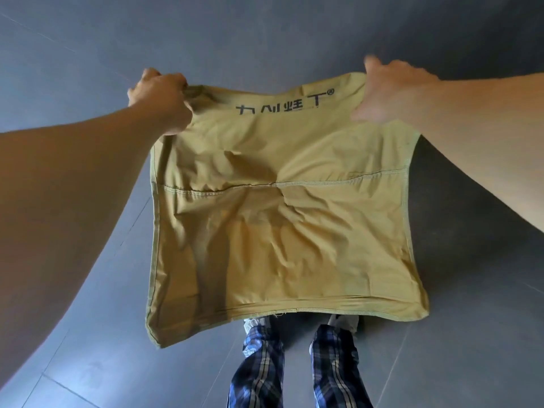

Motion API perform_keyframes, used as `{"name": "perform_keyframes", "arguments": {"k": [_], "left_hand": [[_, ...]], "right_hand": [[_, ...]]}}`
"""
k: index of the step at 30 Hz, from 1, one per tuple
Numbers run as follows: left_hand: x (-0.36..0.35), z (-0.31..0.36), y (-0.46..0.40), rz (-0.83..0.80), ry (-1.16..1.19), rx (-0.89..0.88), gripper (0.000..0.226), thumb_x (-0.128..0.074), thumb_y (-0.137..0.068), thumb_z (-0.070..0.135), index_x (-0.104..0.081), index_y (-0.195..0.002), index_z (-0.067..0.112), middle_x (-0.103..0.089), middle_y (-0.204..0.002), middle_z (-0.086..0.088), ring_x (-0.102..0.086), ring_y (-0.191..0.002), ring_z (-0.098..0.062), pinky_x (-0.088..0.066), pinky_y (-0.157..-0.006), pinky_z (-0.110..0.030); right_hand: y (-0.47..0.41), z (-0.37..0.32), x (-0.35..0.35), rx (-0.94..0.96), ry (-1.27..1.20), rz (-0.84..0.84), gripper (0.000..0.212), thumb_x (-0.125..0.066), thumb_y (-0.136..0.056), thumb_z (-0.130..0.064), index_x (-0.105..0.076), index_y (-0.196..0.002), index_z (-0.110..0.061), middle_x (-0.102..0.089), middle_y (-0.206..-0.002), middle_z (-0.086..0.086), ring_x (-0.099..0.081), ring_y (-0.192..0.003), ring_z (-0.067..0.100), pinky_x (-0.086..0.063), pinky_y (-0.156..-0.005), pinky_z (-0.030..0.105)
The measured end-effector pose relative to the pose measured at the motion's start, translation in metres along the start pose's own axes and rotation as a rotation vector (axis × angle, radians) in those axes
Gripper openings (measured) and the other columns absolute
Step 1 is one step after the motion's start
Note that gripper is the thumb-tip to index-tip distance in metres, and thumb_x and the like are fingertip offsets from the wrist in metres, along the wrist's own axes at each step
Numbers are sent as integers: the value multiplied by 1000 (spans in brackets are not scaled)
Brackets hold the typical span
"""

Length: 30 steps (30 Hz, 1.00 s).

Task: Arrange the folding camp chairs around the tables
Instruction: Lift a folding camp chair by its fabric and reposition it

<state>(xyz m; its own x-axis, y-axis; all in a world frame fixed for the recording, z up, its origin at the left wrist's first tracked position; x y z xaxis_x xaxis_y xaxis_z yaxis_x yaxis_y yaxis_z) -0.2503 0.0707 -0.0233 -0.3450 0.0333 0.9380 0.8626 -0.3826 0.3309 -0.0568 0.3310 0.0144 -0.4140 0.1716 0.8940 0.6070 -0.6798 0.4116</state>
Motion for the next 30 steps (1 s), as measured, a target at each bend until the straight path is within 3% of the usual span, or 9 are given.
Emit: {"name": "perform_keyframes", "arguments": {"k": [5,12,13,15,17,20,23,26,30], "left_hand": [[-4,14,24,134,187,29,28,-71,-85,32,-69,-100,8,-65,-109,-19,-59,-105,-38,-50,-95,-43],[28,191,37,317,455,-186,17,-62,-95,26,-71,-109,22,-39,-140,15,-37,-126,1,-32,-84,-8],[30,231,39,270,508,-209,22,-56,-98,31,-68,-114,23,-49,-129,17,-46,-117,8,-39,-84,-9],[26,314,57,88,535,-264,38,-48,-97,50,-64,-119,24,-62,-124,-1,-62,-110,-16,-55,-85,-32],[7,381,96,-160,505,-314,62,-45,-93,63,-50,-140,22,-51,-141,-9,-57,-118,-30,-59,-78,-47],[-42,462,177,-503,360,-438,85,-43,-90,69,-37,-147,6,-38,-153,-12,-43,-134,-35,-49,-99,-48],[-99,509,250,-718,90,-560,76,-51,-95,54,-32,-149,5,-36,-153,-13,-40,-136,-35,-40,-103,-40],[-151,532,298,-682,-180,-766,42,-43,-100,16,-44,-142,10,-51,-139,-12,-52,-121,-33,-44,-86,-34],[-172,532,305,-606,-477,-1053,67,-43,-92,4,-38,-147,42,-58,-133,-9,-58,-112,-32,-46,-80,-34]], "right_hand": [[12,17,-10,63,247,32,31,-58,-89,-24,-60,-116,-11,-55,-110,14,-56,-109,41,-34,-75,40],[68,134,-51,-199,-66,-154,18,-52,-84,-10,-63,-98,-9,-62,-105,15,-62,-97,39,-46,-71,37],[77,154,-60,-276,-155,-181,17,-50,-84,-10,-63,-95,-9,-63,-102,16,-64,-92,37,-49,-71,36],[97,189,-81,-417,-362,-231,22,-47,-86,-11,-65,-98,-7,-65,-97,14,-67,-78,31,-53,-68,32],[112,211,-104,-508,-609,-285,25,-44,-92,-11,-64,-104,-4,-64,-100,16,-67,-67,29,-56,-60,32],[137,230,-129,-658,-1058,-372,21,-43,-95,-8,-62,-98,0,-66,-100,16,-69,-73,30,-60,-61,38],[168,231,-141,-586,-1399,-625,20,-40,-95,-12,-59,-93,-5,-67,-76,11,-52,-44,15,-38,-38,21],[197,264,-159,-350,-1508,-779,21,-47,-98,-27,-61,-97,-11,-69,-71,-3,-59,-53,12,-46,-52,21],[217,363,-196,-767,-1109,-210,31,-56,-93,-41,-58,-107,-14,-66,-111,11,-64,-93,32,-45,-66,31]]}}
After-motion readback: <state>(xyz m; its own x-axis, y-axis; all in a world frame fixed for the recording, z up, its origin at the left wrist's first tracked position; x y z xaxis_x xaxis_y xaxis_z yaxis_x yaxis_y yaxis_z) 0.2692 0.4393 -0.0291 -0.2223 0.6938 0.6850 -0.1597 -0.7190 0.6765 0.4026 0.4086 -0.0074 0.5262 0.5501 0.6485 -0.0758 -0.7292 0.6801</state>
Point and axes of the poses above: each hand's wrist, its own y-axis away from the middle knuckle, its own x-axis out of the back of the hand, z = x × y, the point moved 1 cm from there along -y, towards the middle knuckle
